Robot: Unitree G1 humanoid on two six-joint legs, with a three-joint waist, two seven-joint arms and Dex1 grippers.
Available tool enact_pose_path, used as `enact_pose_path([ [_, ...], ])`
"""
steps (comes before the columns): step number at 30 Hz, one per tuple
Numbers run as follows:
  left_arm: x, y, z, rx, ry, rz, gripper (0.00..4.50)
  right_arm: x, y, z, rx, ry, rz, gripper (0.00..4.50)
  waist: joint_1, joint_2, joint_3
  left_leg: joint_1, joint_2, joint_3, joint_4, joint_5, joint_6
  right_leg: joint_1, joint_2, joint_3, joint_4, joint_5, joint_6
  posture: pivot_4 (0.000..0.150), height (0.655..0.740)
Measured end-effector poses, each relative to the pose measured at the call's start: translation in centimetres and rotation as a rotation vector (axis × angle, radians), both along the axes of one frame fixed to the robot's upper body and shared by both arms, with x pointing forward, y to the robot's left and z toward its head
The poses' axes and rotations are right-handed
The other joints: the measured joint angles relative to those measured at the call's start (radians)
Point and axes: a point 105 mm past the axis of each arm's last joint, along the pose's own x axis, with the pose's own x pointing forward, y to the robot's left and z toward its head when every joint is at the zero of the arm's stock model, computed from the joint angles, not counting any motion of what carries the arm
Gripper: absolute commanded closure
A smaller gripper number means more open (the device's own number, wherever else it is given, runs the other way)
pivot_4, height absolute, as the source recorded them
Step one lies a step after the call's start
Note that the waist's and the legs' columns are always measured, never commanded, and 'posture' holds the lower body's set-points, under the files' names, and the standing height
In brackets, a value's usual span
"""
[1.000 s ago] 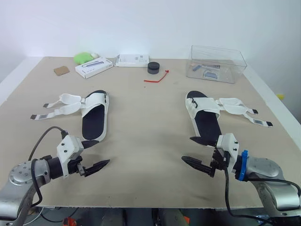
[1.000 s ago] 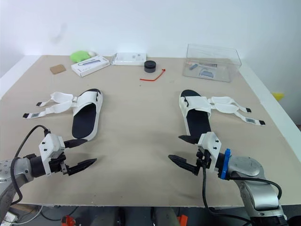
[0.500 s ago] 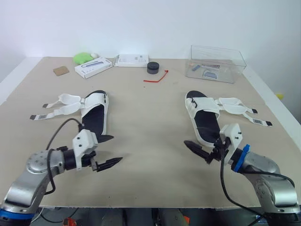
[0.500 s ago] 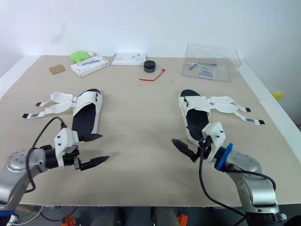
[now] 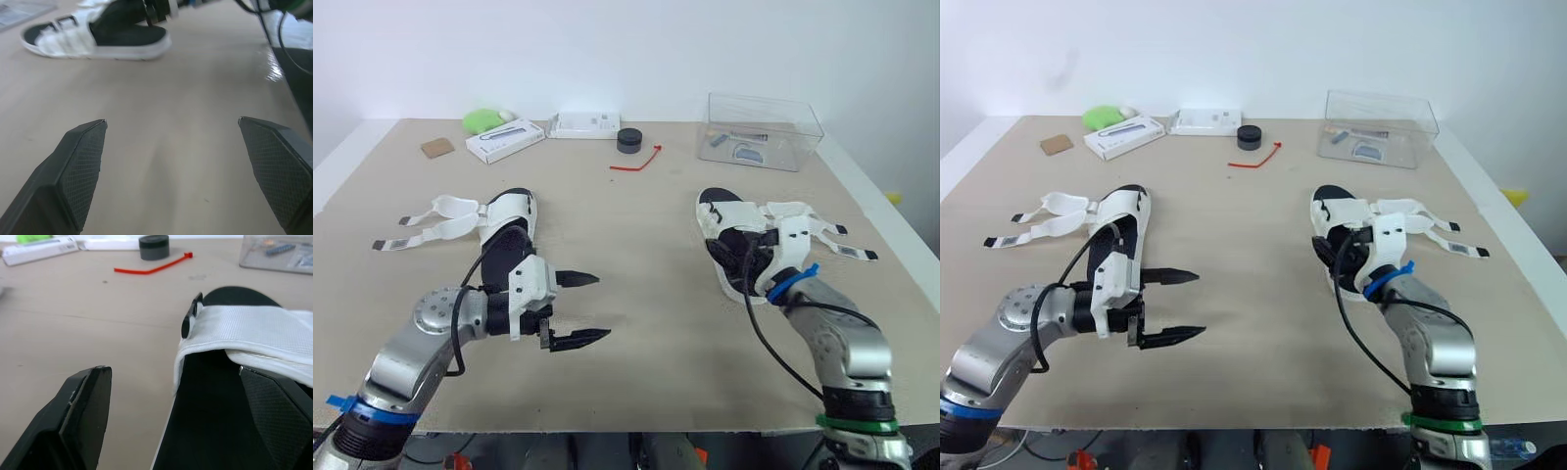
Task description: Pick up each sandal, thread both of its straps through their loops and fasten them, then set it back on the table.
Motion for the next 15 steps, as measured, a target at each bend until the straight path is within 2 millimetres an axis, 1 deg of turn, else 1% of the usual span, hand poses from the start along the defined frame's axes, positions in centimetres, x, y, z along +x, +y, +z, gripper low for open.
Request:
enact_pose_path([
  [1,0.1,-0.1,0.0,-0.008,0.004,0.004,0.07,0.8,0.3,-0.4,0.012,0.013,-0.022,0.0,-0.001,0.0,0.0,-0.001,0.0,0.0,0.0,0.0,0.0,-0.001,0.0,0.0,0.0,0.0,0.0,0.15,0.74],
  [4,0.2,0.1,-0.1,-0.014,0.011,0.021,0.07,1.9,0.3,-0.6,0.047,0.029,-0.055,0.0,0.0,0.0,0.0,-0.002,0.0,0.0,0.0,0.0,0.0,-0.001,-0.001,0.0,0.0,0.001,-0.003,0.15,0.74],
  [9,0.0,0.2,-0.3,-0.023,0.029,0.031,0.07,2.5,0.1,-0.8,0.036,0.033,-0.068,0.0,0.0,0.0,0.0,-0.002,-0.001,0.0,0.0,0.0,0.0,-0.001,-0.002,0.0,0.0,0.003,-0.005,0.15,0.74],
  [11,0.0,0.3,-0.4,-0.028,0.034,0.051,0.07,3.1,0.1,-0.7,0.007,0.022,-0.077,0.0,-0.001,0.0,0.0,-0.002,0.0,0.001,0.0,0.0,0.0,-0.001,-0.002,0.001,0.0,0.003,-0.004,0.15,0.74],
  [14,0.6,0.5,-0.4,-0.042,0.026,0.106,0.0,3.5,0.6,-0.9,-0.009,0.02,-0.071,0.9,-0.001,0.0,0.0,-0.001,0.0,0.0,0.0,0.0,0.0,-0.001,0.0,0.001,0.0,0.003,-0.003,0.15,0.74],
  [15,0.8,0.6,-0.4,-0.042,0.022,0.124,0.0,3.6,0.8,-0.9,-0.015,0.019,-0.064,1.41,-0.002,0.0,0.0,-0.001,0.001,0.0,0.0,0.0,0.0,-0.001,0.0,0.001,0.0,0.003,-0.003,0.15,0.74],
])
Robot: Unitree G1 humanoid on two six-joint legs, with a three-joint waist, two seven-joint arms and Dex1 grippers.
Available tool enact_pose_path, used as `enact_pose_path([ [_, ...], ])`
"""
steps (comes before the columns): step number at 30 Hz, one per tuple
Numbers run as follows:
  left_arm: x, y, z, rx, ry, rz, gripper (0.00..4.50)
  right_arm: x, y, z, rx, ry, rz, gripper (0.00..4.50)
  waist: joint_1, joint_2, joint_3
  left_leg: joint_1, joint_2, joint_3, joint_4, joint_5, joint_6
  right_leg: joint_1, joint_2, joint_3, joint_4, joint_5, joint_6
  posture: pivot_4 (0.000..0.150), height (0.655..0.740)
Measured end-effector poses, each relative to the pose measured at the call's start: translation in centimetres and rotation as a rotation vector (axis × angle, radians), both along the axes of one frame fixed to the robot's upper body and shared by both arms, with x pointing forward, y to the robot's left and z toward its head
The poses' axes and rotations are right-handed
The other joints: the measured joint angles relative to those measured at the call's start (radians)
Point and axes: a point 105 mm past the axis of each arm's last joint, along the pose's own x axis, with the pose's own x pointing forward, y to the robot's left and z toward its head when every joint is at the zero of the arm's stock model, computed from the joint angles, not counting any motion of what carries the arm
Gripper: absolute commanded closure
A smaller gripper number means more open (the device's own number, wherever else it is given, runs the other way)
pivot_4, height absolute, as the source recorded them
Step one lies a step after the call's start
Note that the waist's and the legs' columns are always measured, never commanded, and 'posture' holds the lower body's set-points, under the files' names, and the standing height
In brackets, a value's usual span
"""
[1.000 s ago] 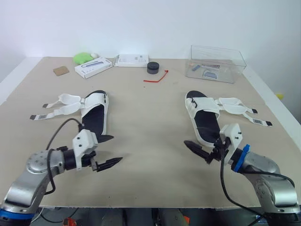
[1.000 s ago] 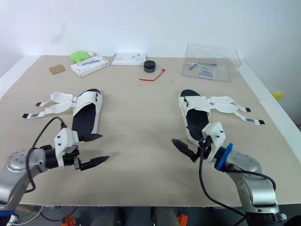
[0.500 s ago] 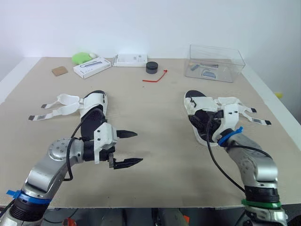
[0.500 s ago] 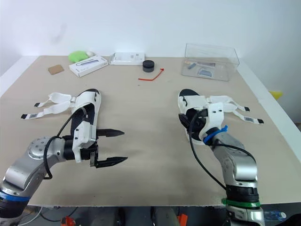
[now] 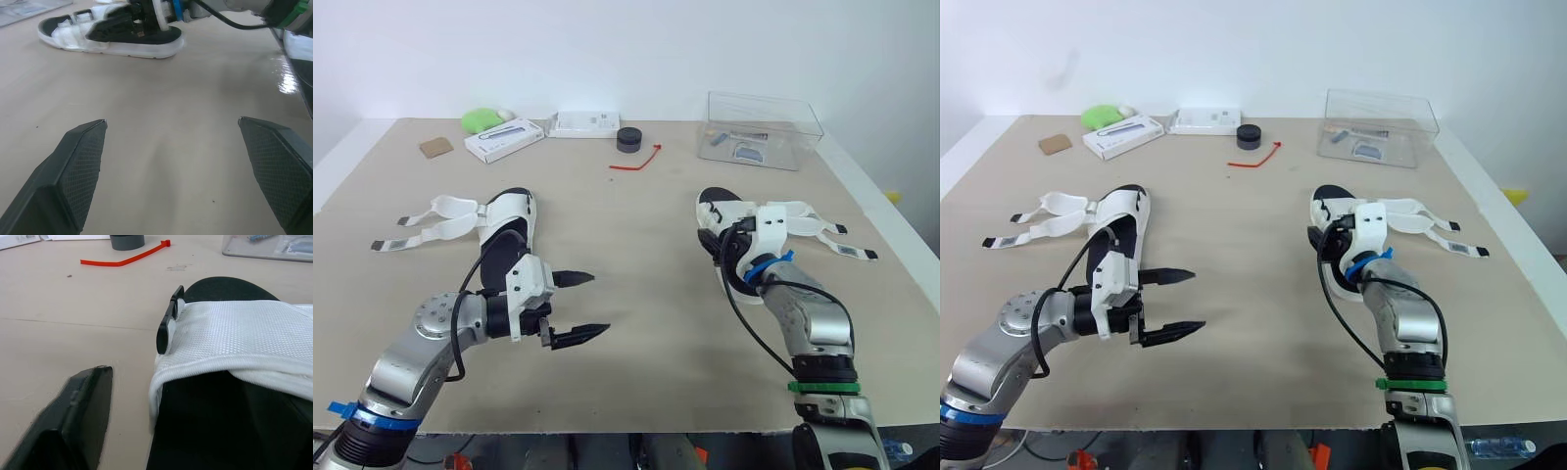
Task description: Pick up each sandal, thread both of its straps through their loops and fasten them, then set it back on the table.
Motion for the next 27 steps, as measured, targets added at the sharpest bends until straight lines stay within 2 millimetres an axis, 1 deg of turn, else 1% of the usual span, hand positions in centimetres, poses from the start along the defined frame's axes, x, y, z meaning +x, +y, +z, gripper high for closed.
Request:
enact_pose_path([
  [2,0.6,0.4,0.1,-0.013,-0.004,0.048,0.0,0.0,0.4,0.0,-0.017,-0.009,0.019,2.35,0.0,0.0,0.0,0.0,0.0,-0.001,0.0,0.0,0.0,0.0,0.0,0.0,0.0,0.0,0.0,0.15,0.74],
  [4,1.0,0.8,0.2,-0.025,-0.006,0.087,0.0,0.1,0.5,0.0,-0.021,-0.017,0.023,3.5,0.0,0.0,0.0,0.0,0.0,0.0,0.0,0.0,0.0,0.0,0.0,0.0,0.0,0.001,-0.002,0.15,0.74],
  [5,1.1,0.8,0.2,-0.024,-0.006,0.094,0.0,0.1,0.5,0.0,-0.019,-0.018,0.023,3.76,0.0,0.0,0.0,0.0,0.0,0.0,0.0,0.0,0.0,0.0,0.0,0.0,0.0,0.001,-0.002,0.15,0.74],
  [6,1.2,0.8,0.2,-0.026,-0.008,0.103,0.0,0.1,0.5,-0.1,-0.015,-0.017,0.024,4.44,0.0,0.0,0.0,0.0,0.0,0.0,0.0,0.0,0.0,0.0,-0.001,0.0,0.0,0.001,-0.002,0.15,0.74],
  [13,1.5,0.7,0.4,-0.031,-0.011,0.119,0.0,0.0,0.7,0.0,-0.012,-0.016,0.064,4.44,0.0,0.0,0.0,0.0,0.0,0.0,0.0,0.0,0.0,0.0,-0.001,0.0,0.0,0.001,-0.002,0.15,0.74],
  [16,1.5,0.6,0.5,-0.037,-0.011,0.113,0.0,-0.3,1.0,0.2,-0.011,-0.016,0.131,4.44,0.0,0.0,0.0,0.0,0.0,0.0,0.0,0.0,0.0,0.0,-0.001,0.0,0.0,0.001,-0.002,0.15,0.74],
  [17,1.4,0.6,0.6,-0.039,-0.011,0.1,0.0,-0.6,1.3,0.2,-0.024,-0.016,0.19,4.44,0.001,0.001,0.0,0.0,0.0,0.0,0.0,0.0,0.0,0.0,-0.001,0.0,0.0,0.001,-0.002,0.15,0.74],
  [18,1.3,0.6,0.7,-0.038,-0.011,0.086,0.0,-1.5,1.8,0.3,-0.06,-0.015,0.294,4.44,0.001,0.002,0.001,-0.001,0.0,0.0,0.0,0.0,0.0,0.0,-0.001,-0.001,0.0,0.001,-0.002,0.15,0.74],
  [19,1.1,0.8,0.8,-0.03,-0.008,0.064,0.0,-3.7,2.9,0.3,-0.139,-0.006,0.502,4.44,0.001,0.003,0.002,-0.001,-0.001,0.0,-0.001,-0.001,0.001,0.0,-0.001,-0.001,-0.001,0.001,-0.002,0.15,0.74],
  [20,1.0,1.1,0.8,-0.018,-0.007,0.061,0.0,-4.9,3.7,0.3,-0.165,0.002,0.612,4.44,0.002,0.003,0.002,-0.001,0.0,-0.001,-0.001,-0.002,0.003,0.0,-0.001,-0.001,-0.001,0.0,-0.002,0.15,0.74],
  [22,1.1,1.8,1.1,-0.001,-0.016,0.056,0.0,-8.8,6.3,0.0,-0.223,0.027,0.932,4.44,0.0,0.004,0.002,0.0,0.0,-0.001,-0.001,-0.003,0.005,0.0,0.0,-0.001,-0.001,-0.005,0.003,0.15,0.74],
  [23,1.0,1.8,1.2,0.001,-0.019,0.042,0.0,-10.4,7.1,-0.2,-0.239,0.041,1.047,4.44,0.0,0.004,0.002,0.0,0.0,-0.001,-0.001,-0.003,0.005,0.0,0.0,-0.001,-0.001,-0.005,0.002,0.15,0.74],
  [25,0.8,2.0,1.1,0.013,-0.015,0.019,0.0,-12.8,7.8,-0.7,-0.274,0.066,1.218,4.44,0.003,0.003,0.002,-0.001,0.0,-0.002,0.0,-0.003,0.005,0.0,-0.001,-0.002,-0.001,-0.005,0.002,0.15,0.74],
  [27,0.7,2.2,1.2,0.018,-0.015,0.009,0.0,-13.8,7.9,-0.8,-0.305,0.068,1.301,4.44,0.003,0.003,0.003,-0.001,0.0,-0.002,0.001,-0.003,0.005,0.001,-0.001,-0.002,-0.001,-0.004,0.003,0.15,0.74],
])
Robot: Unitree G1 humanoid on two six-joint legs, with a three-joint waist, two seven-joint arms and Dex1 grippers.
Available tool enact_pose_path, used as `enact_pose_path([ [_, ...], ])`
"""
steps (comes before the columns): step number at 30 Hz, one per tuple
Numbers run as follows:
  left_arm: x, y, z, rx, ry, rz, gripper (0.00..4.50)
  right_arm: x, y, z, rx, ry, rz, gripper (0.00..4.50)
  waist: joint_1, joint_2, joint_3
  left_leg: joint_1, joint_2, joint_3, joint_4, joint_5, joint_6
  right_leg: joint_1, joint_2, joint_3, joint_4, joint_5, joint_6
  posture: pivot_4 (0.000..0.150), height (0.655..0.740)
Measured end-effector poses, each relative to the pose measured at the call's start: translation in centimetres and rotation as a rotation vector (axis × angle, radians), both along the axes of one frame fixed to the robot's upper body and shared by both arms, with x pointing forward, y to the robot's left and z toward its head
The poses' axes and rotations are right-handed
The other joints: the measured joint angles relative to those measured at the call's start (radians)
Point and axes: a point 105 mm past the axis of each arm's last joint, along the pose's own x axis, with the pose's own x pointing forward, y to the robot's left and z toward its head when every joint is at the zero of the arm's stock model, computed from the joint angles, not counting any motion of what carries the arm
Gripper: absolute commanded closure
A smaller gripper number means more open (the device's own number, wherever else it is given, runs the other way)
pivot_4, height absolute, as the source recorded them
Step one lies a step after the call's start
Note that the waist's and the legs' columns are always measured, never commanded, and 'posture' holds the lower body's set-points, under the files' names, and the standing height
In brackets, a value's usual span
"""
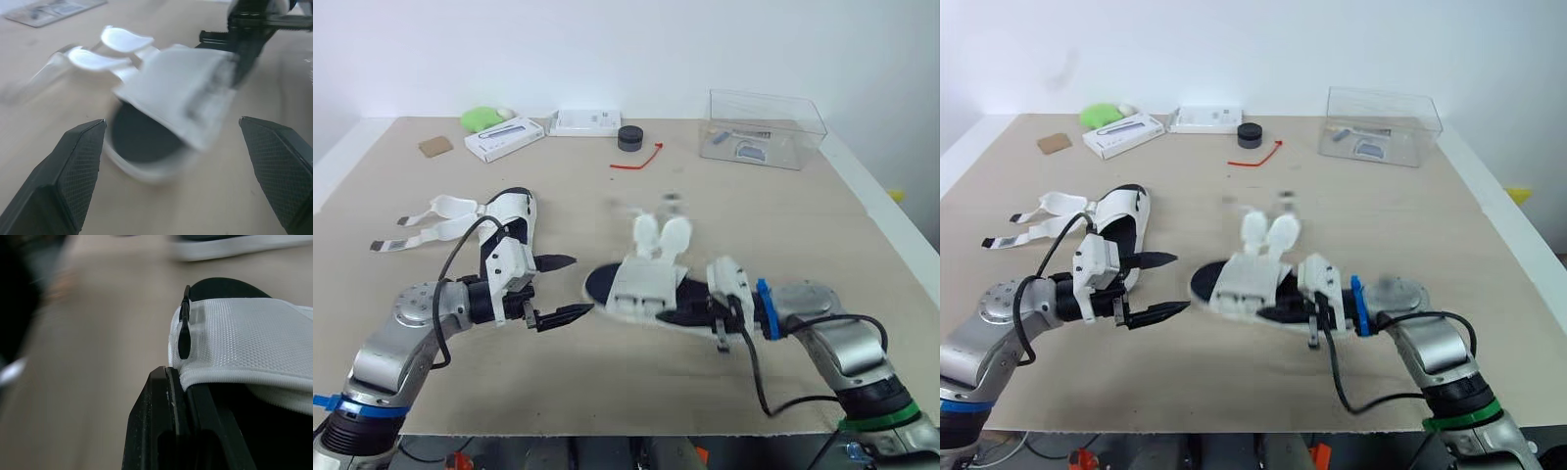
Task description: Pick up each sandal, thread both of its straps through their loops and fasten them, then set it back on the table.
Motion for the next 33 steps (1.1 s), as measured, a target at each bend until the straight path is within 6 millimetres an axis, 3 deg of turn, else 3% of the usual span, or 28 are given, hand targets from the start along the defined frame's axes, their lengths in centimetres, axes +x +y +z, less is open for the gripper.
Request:
enact_pose_path([
  [9,-0.2,0.0,-0.1,0.005,0.007,-0.02,0.0,0.8,-0.2,-0.7,-0.05,-0.109,0.085,4.44,0.0,-0.001,0.0,0.001,0.0,0.002,0.001,0.002,-0.002,0.0,0.0,0.0,0.0,0.002,0.001,0.15,0.74],
  [23,-0.5,-0.1,-0.3,0.005,0.015,-0.026,0.0,-1.0,-0.1,-1.1,-0.046,-0.075,0.188,4.44,0.001,-0.001,0.0,0.001,0.0,0.0,0.001,0.001,-0.002,0.0,0.0,0.0,0.001,0.002,0.0,0.15,0.74],
  [33,-0.8,-0.2,-0.7,0.008,0.032,-0.041,0.0,-1.0,-0.3,-1.3,-0.05,-0.084,0.196,4.44,0.001,-0.001,0.0,0.001,0.0,0.001,0.001,0.001,-0.002,0.0,0.0,0.0,0.001,0.002,0.0,0.15,0.74],
])
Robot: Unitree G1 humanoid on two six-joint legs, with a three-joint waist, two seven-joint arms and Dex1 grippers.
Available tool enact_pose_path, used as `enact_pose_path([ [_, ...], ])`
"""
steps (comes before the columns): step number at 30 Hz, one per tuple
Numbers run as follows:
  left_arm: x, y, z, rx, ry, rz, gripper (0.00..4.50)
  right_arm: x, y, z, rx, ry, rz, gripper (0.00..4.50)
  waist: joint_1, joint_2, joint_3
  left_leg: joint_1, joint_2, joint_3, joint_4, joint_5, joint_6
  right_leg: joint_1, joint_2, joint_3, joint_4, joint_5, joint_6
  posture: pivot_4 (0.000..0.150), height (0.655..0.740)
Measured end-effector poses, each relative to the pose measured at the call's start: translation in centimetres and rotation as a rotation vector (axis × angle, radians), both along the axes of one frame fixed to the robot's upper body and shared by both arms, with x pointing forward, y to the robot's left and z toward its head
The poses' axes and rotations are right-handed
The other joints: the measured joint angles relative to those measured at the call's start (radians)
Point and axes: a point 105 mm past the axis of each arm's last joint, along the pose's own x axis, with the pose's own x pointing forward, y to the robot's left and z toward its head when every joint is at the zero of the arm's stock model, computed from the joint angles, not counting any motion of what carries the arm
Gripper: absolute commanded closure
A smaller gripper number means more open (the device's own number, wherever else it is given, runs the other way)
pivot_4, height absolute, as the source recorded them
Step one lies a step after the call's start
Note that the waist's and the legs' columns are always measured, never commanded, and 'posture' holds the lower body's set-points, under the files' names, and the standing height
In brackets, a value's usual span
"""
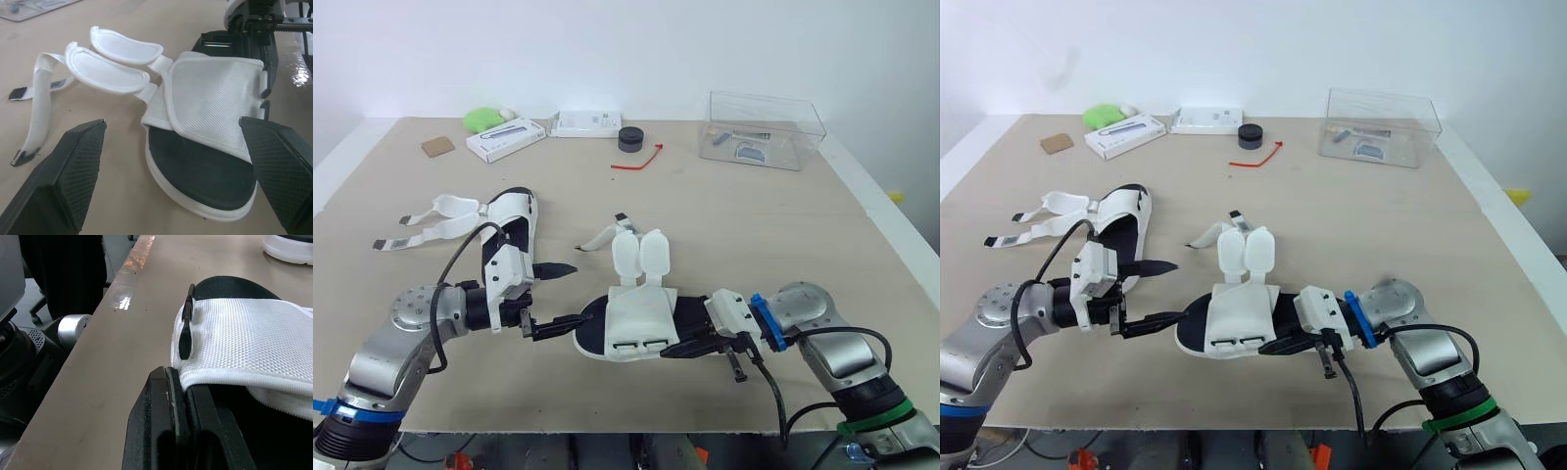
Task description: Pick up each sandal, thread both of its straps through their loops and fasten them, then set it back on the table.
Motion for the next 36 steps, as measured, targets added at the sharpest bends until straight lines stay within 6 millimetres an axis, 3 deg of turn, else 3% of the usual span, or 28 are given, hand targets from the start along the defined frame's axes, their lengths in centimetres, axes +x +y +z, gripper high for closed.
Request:
enact_pose_path([
  [6,-0.1,0.0,-0.1,0.001,0.005,-0.004,0.0,0.2,-0.2,-0.1,0.002,0.002,-0.004,4.44,0.0,0.0,0.0,0.0,0.0,0.0,0.0,0.0,0.0,0.0,0.0,0.0,0.0,0.0,0.0,0.15,0.74],
  [9,-0.2,-0.1,-0.2,0.002,0.006,-0.007,0.0,0.3,-0.2,-0.1,-0.001,0.019,-0.013,3.55,0.0,0.0,0.0,0.0,0.0,0.0,0.0,0.0,0.0,0.0,0.0,0.0,0.0,0.0,0.0,0.15,0.74],
  [10,-0.2,-0.1,-0.2,0.003,0.007,-0.008,0.0,0.3,-0.3,-0.1,-0.008,0.024,-0.018,2.95,0.0,0.0,0.0,0.0,0.0,0.0,0.0,0.0,0.0,0.0,0.0,0.0,0.0,0.0,0.0,0.15,0.74],
  [11,-0.2,-0.1,-0.3,0.003,0.008,-0.009,0.0,0.3,-0.4,-0.1,-0.012,0.025,-0.021,2.8,0.0,0.0,0.0,0.0,0.0,0.0,0.0,0.0,0.0,0.0,0.0,0.0,0.0,0.0,0.0,0.15,0.74],
  [13,-0.2,-0.2,-0.3,0.006,0.009,-0.012,0.0,0.3,-0.7,-0.1,-0.018,0.028,-0.029,1.87,0.0,0.0,0.0,0.0,0.0,0.0,0.0,0.0,0.0,0.0,0.0,0.0,0.0,0.0,0.0,0.15,0.74],
  [22,-0.3,-0.2,-0.5,0.019,0.005,-0.022,0.0,-0.9,-3.7,0.4,-0.03,0.116,-0.125,1.87,0.002,0.0,0.0,0.0,0.0,0.0,0.0,0.0,0.0,0.001,0.0,0.0,0.0,0.0,0.0,0.15,0.74],
  [27,-0.2,-0.3,-0.7,0.029,-0.001,-0.017,0.0,-0.5,-5.5,1.6,-0.044,0.106,-0.198,1.87,0.0,0.0,0.0,0.002,0.0,0.0,0.0,0.0,0.0,0.002,0.001,0.0,0.0,0.0,0.0,0.15,0.74],
  [28,-0.2,-0.3,-0.9,0.04,-0.004,-0.013,0.0,-0.3,-5.8,1.8,-0.035,0.11,-0.217,1.45,0.001,0.0,0.0,0.002,0.0,0.0,0.0,0.0,0.0,0.002,0.001,0.0,0.0,0.001,0.0,0.15,0.74],
  [30,-0.2,-0.5,-1.0,0.047,-0.008,-0.015,0.0,-0.1,-5.9,2.2,-0.02,0.127,-0.235,1.14,0.0,0.0,0.0,0.002,0.0,0.0,0.0,0.0,0.0,0.002,0.001,0.0,0.0,0.001,0.0,0.15,0.74],
  [32,-0.2,-0.5,-0.9,0.047,-0.02,-0.021,0.0,0.1,-5.9,2.4,-0.005,0.149,-0.248,0.14,0.0,0.0,0.0,0.002,0.001,0.0,0.0,0.0,0.0,0.002,0.002,0.0,0.0,0.001,0.0,0.15,0.74],
  [33,-0.3,-0.5,-0.9,0.049,-0.024,-0.027,0.0,0.2,-5.8,2.6,0.006,0.158,-0.255,0.06,0.0,0.0,0.0,0.002,0.001,0.0,0.0,0.0,0.0,0.001,0.002,0.0,0.0,0.001,0.0,0.15,0.74],
  [36,-0.7,-0.7,-1.1,0.067,-0.027,-0.067,0.76,0.8,-5.3,3.7,0.077,0.172,-0.28,0.0,0.0,0.0,0.0,0.002,0.0,0.0,0.0,0.0,0.0,0.001,0.001,0.001,0.0,0.001,0.0,0.15,0.74],
])
